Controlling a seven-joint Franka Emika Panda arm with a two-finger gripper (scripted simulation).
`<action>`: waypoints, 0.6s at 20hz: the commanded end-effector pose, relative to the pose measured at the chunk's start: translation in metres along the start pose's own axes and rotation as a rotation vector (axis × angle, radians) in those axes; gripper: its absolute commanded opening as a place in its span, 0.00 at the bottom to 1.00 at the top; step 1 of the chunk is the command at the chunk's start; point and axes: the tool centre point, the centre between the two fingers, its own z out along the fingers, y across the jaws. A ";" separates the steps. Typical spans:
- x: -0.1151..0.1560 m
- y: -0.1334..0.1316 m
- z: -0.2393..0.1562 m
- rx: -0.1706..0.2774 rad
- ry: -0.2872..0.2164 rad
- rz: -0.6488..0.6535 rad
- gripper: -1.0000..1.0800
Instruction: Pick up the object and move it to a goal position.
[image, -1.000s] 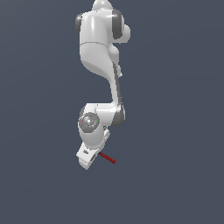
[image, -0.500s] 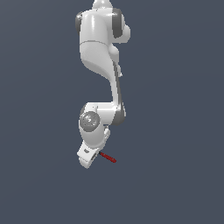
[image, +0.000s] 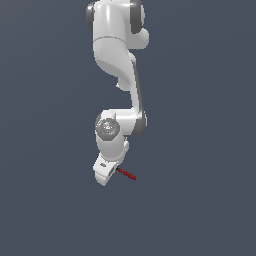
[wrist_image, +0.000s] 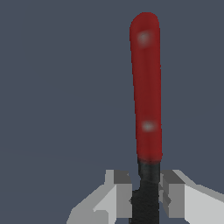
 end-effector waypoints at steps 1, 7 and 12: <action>0.002 -0.011 -0.008 -0.001 0.000 0.000 0.00; 0.007 -0.046 -0.030 -0.001 -0.001 0.000 0.00; 0.011 -0.079 -0.052 -0.001 -0.001 0.000 0.00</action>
